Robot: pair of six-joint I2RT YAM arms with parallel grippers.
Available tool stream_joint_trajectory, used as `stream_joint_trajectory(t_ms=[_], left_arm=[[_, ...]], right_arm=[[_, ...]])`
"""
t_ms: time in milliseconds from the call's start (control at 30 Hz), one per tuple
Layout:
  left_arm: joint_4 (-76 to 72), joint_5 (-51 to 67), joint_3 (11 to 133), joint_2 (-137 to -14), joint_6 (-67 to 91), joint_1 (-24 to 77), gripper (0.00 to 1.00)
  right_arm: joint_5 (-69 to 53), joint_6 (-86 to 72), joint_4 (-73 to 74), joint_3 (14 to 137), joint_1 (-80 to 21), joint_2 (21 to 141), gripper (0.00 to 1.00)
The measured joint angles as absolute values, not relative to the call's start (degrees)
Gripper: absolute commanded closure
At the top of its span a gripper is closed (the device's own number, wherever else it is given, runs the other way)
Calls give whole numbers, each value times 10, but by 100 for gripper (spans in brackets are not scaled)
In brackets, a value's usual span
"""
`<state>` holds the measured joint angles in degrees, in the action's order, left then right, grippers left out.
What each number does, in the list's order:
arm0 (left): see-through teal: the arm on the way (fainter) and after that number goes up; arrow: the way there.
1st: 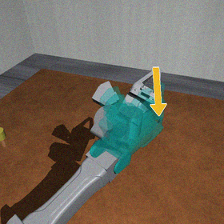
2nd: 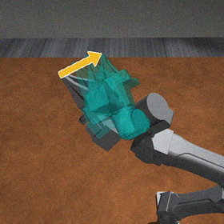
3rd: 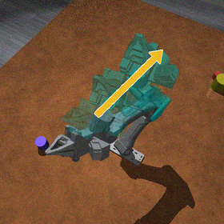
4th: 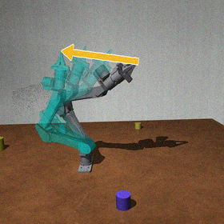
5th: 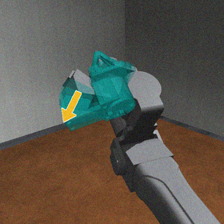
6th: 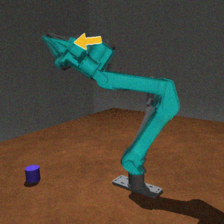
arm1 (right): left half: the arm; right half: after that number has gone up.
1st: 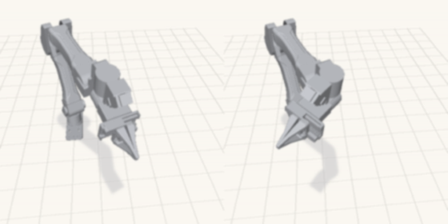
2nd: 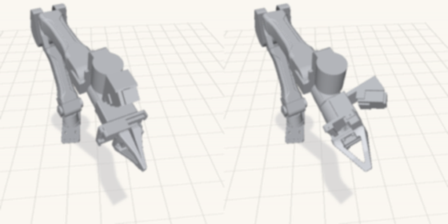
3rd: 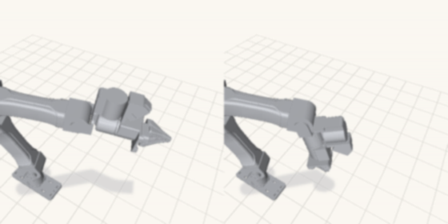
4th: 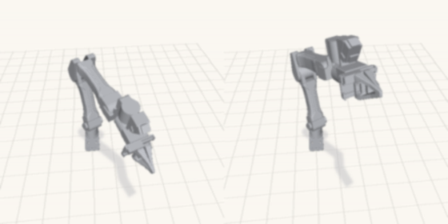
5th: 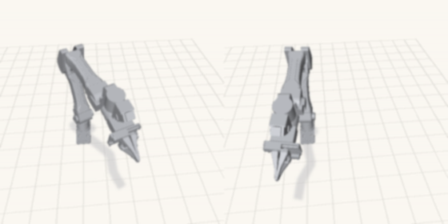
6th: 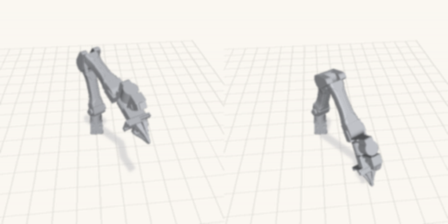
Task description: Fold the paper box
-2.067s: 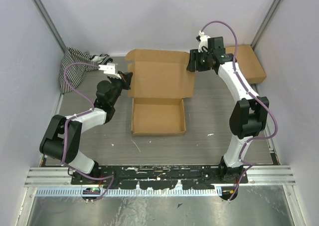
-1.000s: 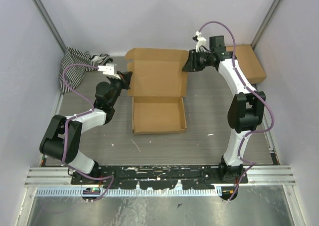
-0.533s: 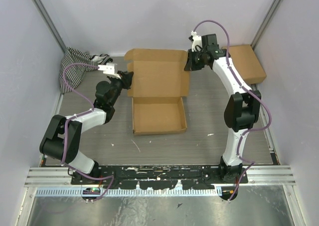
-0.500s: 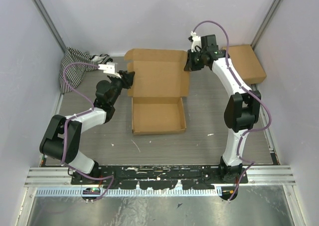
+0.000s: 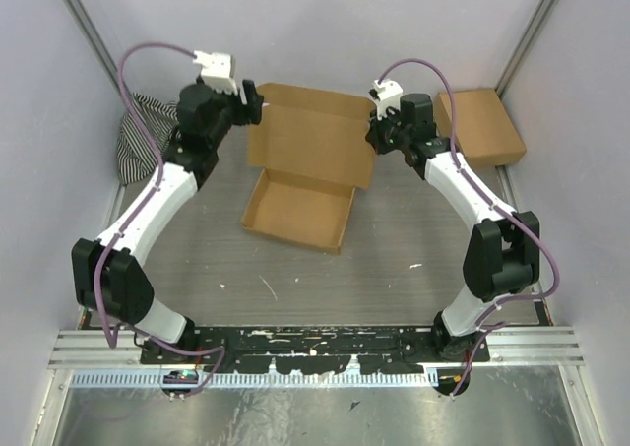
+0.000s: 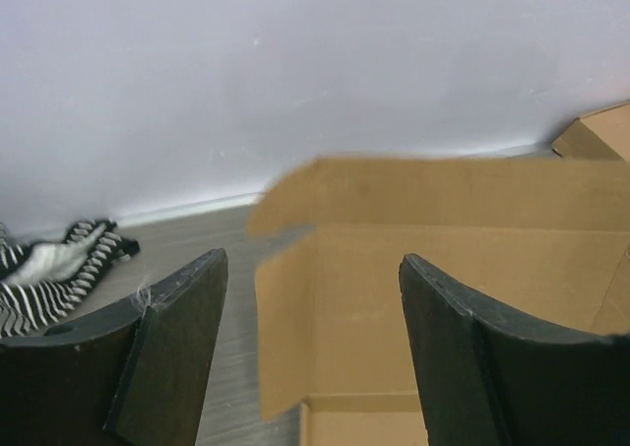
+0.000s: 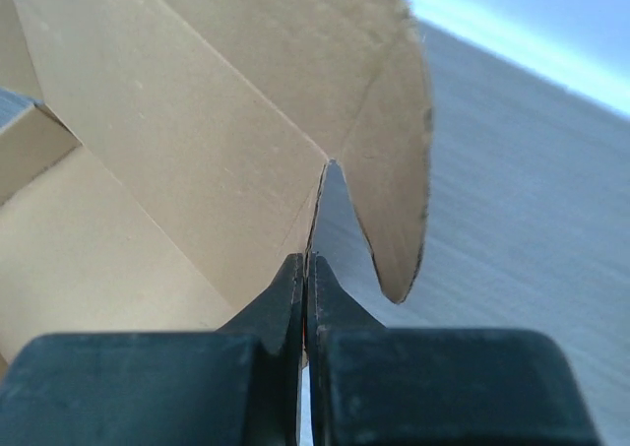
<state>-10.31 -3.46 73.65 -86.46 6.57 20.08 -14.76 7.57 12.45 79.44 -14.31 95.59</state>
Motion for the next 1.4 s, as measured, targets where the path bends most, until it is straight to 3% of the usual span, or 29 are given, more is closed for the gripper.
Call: stream_joint_trajectory(t_ms=[200, 333, 467, 700, 1200, 1300, 1400], left_arm=[[123, 40, 993, -956, 27, 174, 26], [248, 93, 1076, -1012, 18, 159, 30], [330, 128, 1064, -1023, 18, 158, 31], [343, 140, 966, -978, 23, 159, 26], [338, 86, 1032, -1046, 15, 159, 29], [337, 83, 1036, -1063, 15, 159, 34], [336, 81, 1036, -1075, 16, 159, 49]], right_arm=[[-140, 139, 75, 788, -149, 933, 99], [-135, 163, 76, 791, -148, 934, 99], [-125, 178, 76, 796, -148, 934, 99], [-118, 197, 76, 798, -148, 934, 99], [-141, 210, 73, 798, -148, 934, 99], [-144, 211, 73, 798, -148, 934, 99], [-148, 211, 73, 798, -148, 934, 99]])
